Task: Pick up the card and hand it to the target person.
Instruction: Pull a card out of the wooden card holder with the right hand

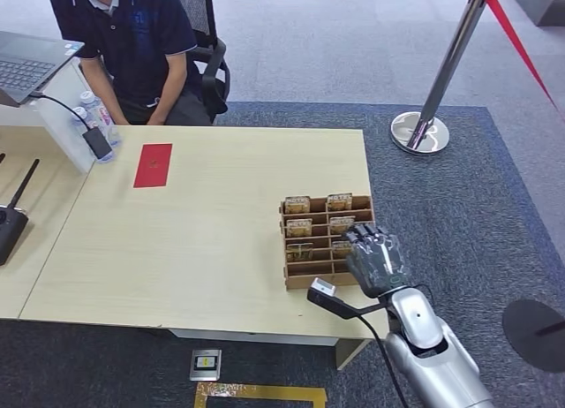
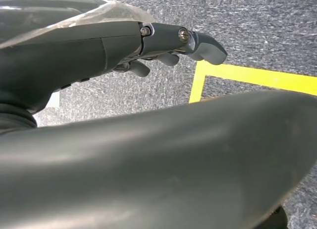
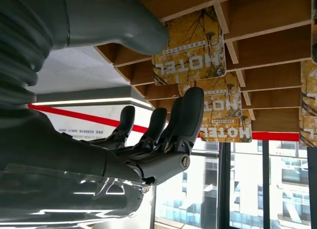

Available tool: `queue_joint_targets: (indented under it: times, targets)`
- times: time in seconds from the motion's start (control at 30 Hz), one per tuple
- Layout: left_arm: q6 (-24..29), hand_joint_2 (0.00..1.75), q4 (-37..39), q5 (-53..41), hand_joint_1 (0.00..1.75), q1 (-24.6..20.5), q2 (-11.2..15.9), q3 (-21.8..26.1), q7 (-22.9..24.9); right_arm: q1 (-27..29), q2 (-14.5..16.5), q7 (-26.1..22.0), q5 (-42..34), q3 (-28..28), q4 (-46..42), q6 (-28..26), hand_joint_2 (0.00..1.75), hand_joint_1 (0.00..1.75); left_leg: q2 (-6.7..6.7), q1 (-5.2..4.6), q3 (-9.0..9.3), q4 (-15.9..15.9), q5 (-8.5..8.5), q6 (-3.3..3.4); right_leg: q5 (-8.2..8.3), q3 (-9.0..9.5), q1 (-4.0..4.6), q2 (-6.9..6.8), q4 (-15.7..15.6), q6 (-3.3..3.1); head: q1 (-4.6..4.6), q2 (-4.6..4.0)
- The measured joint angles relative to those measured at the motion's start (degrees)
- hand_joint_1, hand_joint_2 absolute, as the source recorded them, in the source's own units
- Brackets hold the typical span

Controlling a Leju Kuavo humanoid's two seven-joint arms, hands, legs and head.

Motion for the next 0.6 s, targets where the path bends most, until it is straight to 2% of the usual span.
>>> queue_joint_targets:
  times: [0.6]
  targets:
    - [-0.1,0.0,0.0,-0.7,0.0,0.0,0.1,-0.4,0.4,-1.7,0.4,-0.3,0.0,0.1,3.7,-1.0,1.75,0.82,0.0,0.0,0.02,0.0,0.0,0.0,0.0,0.01,0.0,0.0,0.0,0.0,0.0,0.0]
